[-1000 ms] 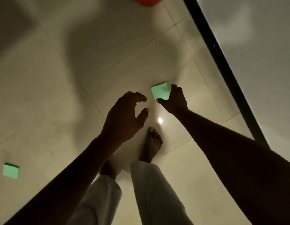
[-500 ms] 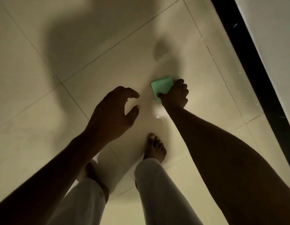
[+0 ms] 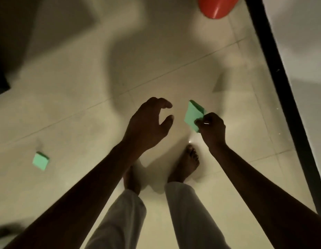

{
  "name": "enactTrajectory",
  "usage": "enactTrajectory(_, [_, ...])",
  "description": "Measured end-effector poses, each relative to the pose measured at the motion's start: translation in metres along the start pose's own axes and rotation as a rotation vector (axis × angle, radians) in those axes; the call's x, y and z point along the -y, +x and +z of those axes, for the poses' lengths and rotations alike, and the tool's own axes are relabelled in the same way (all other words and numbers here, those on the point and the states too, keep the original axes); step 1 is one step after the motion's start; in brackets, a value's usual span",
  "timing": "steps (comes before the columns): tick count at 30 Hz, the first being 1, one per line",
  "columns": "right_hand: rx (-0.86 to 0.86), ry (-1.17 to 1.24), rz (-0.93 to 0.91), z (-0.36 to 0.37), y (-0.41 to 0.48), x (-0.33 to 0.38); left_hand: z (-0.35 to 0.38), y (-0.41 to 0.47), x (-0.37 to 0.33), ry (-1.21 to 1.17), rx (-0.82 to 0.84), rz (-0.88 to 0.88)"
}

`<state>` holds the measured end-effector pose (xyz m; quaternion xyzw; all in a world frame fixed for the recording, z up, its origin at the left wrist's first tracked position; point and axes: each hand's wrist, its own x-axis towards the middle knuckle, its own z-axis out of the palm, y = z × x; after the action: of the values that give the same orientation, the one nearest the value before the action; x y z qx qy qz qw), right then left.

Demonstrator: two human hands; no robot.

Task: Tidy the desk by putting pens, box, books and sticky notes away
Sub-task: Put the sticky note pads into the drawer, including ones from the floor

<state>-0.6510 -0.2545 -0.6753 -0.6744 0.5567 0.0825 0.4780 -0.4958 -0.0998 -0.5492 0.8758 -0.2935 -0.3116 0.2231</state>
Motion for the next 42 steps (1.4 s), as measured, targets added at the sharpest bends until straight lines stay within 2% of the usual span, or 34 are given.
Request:
enactTrajectory(8, [0.126, -0.146, -0.525, -0.011, -0.146, 0.122, -0.11, -0.117, 0.004, -0.118, -0.218, -0.158])
enactTrajectory(14, [0.188, -0.205, -0.715, 0.035, -0.239, 0.191, -0.162, -0.22, 0.064, -0.205, -0.359, -0.281])
enactTrajectory(20, [0.273, -0.326, -0.975, 0.098, -0.367, 0.236, -0.201, -0.354, 0.132, -0.318, -0.479, -0.394])
enactTrajectory(26, [0.434, -0.384, -1.133, 0.17, -0.482, 0.27, -0.235, -0.468, 0.201, -0.391, -0.664, -0.547])
enactTrajectory(31, [0.548, -0.415, -1.213, 0.243, -0.539, 0.293, -0.244, -0.521, 0.266, -0.431, -0.735, -0.674])
enactTrajectory(39, [0.764, -0.579, -1.331, 0.379, -0.565, 0.317, -0.238, -0.538, 0.375, -0.491, -0.727, -0.894])
enactTrajectory(42, [0.797, -0.653, -1.392, 0.429, -0.559, 0.323, -0.234, -0.528, 0.43, -0.505, -0.707, -0.952])
